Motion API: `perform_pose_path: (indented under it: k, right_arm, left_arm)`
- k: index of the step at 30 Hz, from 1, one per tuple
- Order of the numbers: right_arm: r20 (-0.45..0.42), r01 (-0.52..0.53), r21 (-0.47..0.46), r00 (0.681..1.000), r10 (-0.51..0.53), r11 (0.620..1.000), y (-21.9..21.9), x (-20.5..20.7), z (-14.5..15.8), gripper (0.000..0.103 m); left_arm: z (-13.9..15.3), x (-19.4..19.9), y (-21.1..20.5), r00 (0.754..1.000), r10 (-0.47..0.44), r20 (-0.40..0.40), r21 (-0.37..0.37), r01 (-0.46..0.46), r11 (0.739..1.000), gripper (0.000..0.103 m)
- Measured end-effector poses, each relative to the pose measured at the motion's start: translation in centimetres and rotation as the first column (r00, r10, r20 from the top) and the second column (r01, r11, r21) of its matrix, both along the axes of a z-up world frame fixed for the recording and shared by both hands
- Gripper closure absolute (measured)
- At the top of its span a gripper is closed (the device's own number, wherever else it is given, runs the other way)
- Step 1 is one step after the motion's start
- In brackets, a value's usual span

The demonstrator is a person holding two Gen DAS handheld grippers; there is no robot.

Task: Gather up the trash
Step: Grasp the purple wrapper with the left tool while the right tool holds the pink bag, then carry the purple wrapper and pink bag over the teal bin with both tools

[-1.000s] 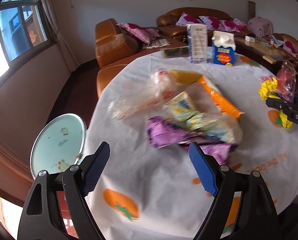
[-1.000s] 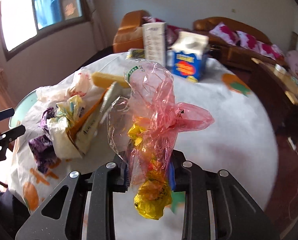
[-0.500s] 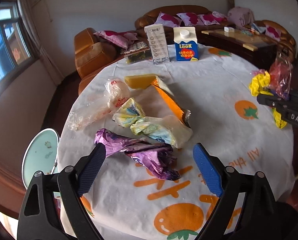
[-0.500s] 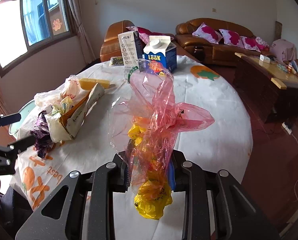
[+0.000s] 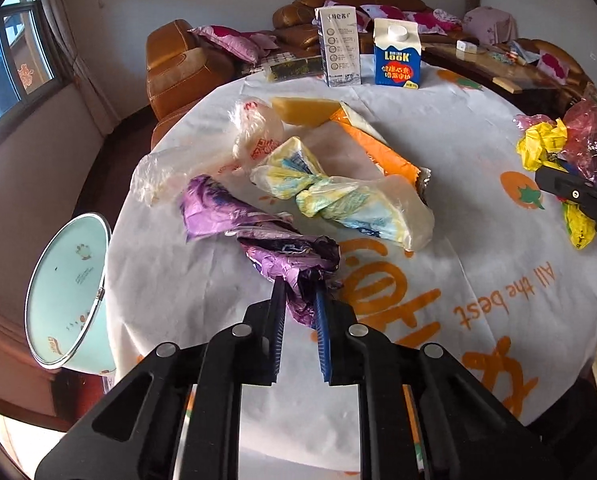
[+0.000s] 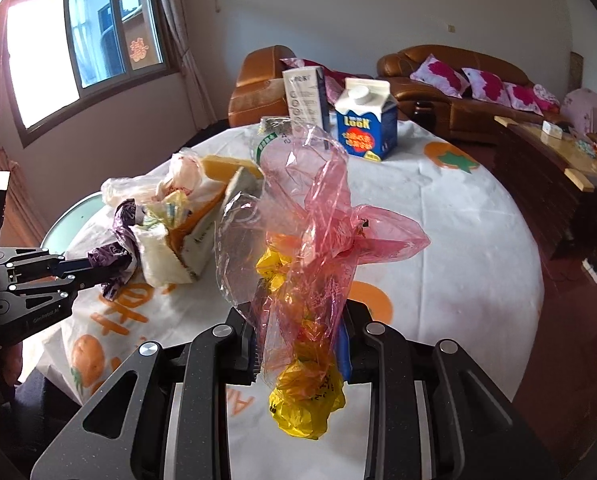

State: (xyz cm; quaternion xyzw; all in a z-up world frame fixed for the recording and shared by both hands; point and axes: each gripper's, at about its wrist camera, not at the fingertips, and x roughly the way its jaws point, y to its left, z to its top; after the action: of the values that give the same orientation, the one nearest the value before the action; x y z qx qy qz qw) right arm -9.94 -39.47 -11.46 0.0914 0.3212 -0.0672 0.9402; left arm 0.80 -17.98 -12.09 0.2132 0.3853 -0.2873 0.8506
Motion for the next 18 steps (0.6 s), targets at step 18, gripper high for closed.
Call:
perform_pose_path:
  k: [18]
  right_arm:
    - [0.072,-0.039,-0.005,0.997,0.039,0.999,2.8,3.0,3.0,0.074]
  left_arm:
    - [5.6,1.8,5.5,0.979,0.093,0.182,-0.008,-0.093,0.996,0.090]
